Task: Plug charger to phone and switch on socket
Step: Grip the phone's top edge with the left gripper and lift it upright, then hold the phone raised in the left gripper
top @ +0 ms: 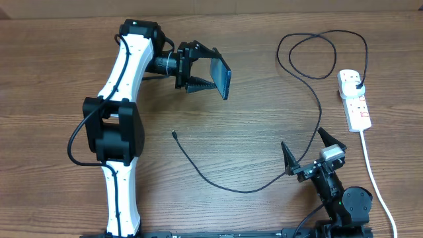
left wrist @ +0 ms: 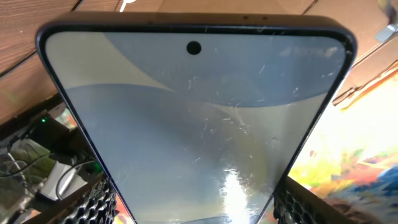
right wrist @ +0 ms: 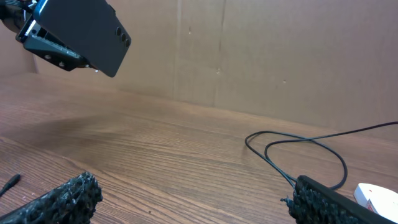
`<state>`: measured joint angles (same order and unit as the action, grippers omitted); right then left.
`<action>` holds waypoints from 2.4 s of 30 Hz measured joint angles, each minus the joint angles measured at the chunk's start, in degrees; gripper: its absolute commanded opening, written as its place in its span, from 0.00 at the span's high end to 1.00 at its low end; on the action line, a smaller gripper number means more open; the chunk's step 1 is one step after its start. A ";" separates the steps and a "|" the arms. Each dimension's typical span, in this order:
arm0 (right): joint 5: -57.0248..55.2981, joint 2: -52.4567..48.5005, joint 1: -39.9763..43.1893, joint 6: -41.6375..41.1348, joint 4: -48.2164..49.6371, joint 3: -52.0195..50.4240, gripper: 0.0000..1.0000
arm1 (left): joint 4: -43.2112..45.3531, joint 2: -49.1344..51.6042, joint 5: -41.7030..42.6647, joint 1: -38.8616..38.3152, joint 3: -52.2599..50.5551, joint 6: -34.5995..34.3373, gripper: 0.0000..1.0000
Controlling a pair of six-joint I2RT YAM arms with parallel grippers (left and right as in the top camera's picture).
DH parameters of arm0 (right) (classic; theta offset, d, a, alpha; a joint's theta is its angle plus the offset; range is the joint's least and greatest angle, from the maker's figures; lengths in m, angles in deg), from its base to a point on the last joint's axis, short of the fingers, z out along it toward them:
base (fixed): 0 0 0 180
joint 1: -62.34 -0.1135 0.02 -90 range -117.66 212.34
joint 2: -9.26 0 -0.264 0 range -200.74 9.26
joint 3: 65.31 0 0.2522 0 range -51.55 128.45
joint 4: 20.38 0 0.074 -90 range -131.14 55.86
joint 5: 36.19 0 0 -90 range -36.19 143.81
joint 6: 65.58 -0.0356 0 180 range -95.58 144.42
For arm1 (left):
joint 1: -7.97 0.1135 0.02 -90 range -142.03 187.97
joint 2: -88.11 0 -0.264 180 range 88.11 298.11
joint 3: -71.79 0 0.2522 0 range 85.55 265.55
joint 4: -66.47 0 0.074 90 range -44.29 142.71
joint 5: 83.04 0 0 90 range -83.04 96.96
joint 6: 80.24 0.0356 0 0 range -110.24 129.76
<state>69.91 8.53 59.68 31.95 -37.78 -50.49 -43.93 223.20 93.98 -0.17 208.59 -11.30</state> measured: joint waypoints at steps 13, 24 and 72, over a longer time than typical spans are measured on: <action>-0.02 0.00 0.00 -0.02 0.00 0.00 0.00 | 0.00 0.00 0.02 0.26 0.00 -3.08 0.33; -0.02 0.00 0.00 -0.04 -0.04 0.00 0.00 | 0.00 0.00 0.02 0.13 0.00 -3.02 0.36; -0.02 0.00 0.00 0.00 -0.02 0.00 0.00 | 0.00 -11.98 0.68 -2.01 0.39 -16.46 0.23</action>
<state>69.88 8.53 59.68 31.95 -37.80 -50.49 -43.93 211.22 94.66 -2.18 208.99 -27.76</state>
